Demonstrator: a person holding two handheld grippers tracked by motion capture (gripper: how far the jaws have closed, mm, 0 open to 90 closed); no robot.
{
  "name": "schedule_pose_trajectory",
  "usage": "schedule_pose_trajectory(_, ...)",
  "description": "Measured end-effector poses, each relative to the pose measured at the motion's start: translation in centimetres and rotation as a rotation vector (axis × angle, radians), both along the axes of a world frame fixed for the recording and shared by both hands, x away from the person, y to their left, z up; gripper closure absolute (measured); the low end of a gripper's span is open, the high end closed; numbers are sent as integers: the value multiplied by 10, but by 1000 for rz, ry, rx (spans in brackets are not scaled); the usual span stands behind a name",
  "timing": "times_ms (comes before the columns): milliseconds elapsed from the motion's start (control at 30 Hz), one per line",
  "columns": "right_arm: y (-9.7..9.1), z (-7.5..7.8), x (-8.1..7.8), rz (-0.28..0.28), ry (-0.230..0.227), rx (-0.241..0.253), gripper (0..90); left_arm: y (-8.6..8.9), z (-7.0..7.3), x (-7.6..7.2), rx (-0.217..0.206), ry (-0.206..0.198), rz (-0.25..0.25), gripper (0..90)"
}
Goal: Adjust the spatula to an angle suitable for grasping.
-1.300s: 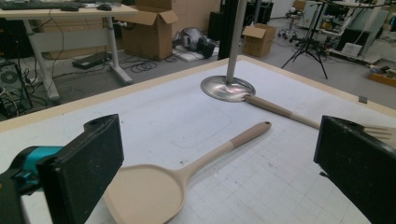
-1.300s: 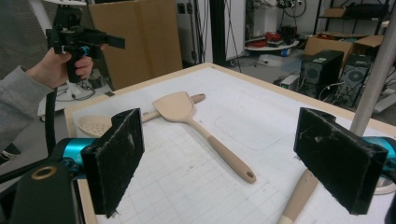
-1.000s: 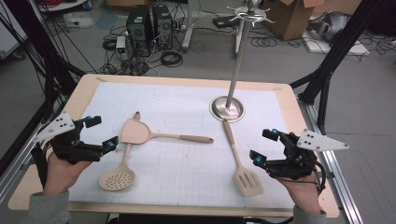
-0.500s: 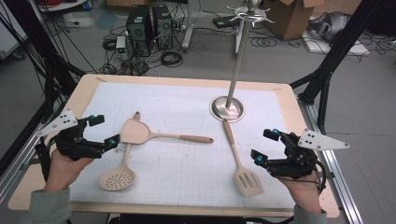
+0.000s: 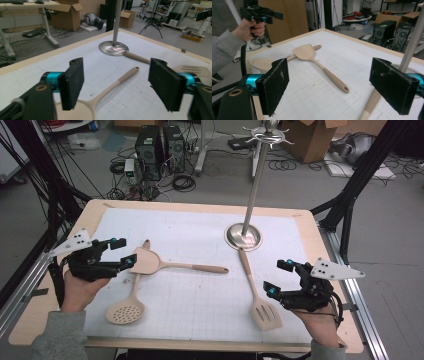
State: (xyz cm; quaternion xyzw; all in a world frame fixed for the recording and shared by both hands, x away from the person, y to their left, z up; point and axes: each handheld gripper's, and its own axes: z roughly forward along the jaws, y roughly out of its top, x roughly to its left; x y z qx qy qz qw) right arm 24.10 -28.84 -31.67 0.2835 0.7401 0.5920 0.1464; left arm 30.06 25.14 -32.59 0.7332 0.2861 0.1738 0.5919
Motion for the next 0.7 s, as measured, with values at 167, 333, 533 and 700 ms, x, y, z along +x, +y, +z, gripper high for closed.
schedule_pose_trajectory(167,1,1,-2,2,-3,-12,148,-17,-9,5,80,35,-79,579)
schedule_pose_trajectory(333,-5,3,-2,-9,-7,7,149,-23,-18,10,102,72,-103,732)
schedule_pose_trajectory(533,-5,3,0,-5,-10,10,149,-25,-28,21,102,160,-169,885)
schedule_pose_trajectory(700,0,2,2,10,-3,3,149,-27,-32,25,127,159,-157,896)
